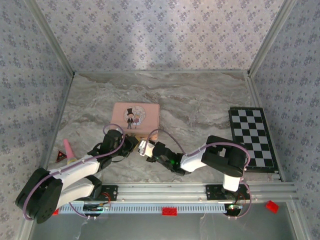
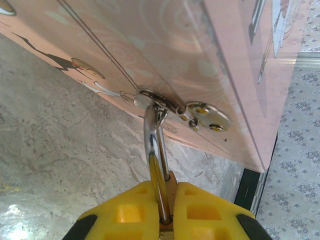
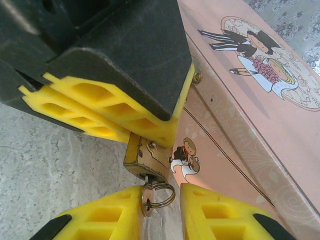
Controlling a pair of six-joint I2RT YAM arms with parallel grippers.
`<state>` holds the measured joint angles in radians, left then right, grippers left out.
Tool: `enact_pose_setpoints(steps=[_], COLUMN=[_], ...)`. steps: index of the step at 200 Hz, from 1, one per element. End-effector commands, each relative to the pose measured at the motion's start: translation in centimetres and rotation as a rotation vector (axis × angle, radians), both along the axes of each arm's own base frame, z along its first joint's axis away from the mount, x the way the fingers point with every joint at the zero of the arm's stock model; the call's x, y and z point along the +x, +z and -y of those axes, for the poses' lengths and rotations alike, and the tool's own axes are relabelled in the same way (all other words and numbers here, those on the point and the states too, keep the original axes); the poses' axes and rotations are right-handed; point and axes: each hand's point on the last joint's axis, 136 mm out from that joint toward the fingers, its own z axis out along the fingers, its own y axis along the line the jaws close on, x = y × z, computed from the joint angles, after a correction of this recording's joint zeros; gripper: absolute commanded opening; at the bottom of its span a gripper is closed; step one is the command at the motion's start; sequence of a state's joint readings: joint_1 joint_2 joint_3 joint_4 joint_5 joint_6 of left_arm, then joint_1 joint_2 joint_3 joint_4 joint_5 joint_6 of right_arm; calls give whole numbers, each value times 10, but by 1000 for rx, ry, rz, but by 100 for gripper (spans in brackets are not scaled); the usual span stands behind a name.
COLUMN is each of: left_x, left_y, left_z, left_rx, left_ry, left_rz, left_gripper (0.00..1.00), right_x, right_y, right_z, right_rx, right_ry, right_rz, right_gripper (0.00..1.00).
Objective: Unlock the padlock with the key
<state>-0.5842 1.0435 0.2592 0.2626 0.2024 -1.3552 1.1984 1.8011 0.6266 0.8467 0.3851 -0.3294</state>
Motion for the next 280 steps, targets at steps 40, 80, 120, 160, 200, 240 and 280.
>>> enact_pose_setpoints(steps=[40,80,120,160,200,240,280], left_x=[6,7,7,6,6,6,7], left_y=[17,20,21,20,20,21,20], left_z=[6,6,7,7,7,8,8], left_rx=[-41,-46,-49,-48,-46,-49,-46], left_ry=[-6,-6,-7,-8,-7,-12,-10], left_rz=[44,50,51,52,54,59,64], left_gripper=[0,0,0,0,0,0,0], right_x=[1,-1,-2,-2,-3,-3,-3], right_y=[4,2,0,0,2,5,5], right_z=[-8,-8,-8,-10,-11,-12,-12], right_rx=[35,37,58,81,113,164,215], right_ry=[-3,-4,-12,-18,-23,-41,-63], right_rz=[-12,-27,-53,-77,-110,-170,-252], right_gripper=[20,17,15,13,11,9,8])
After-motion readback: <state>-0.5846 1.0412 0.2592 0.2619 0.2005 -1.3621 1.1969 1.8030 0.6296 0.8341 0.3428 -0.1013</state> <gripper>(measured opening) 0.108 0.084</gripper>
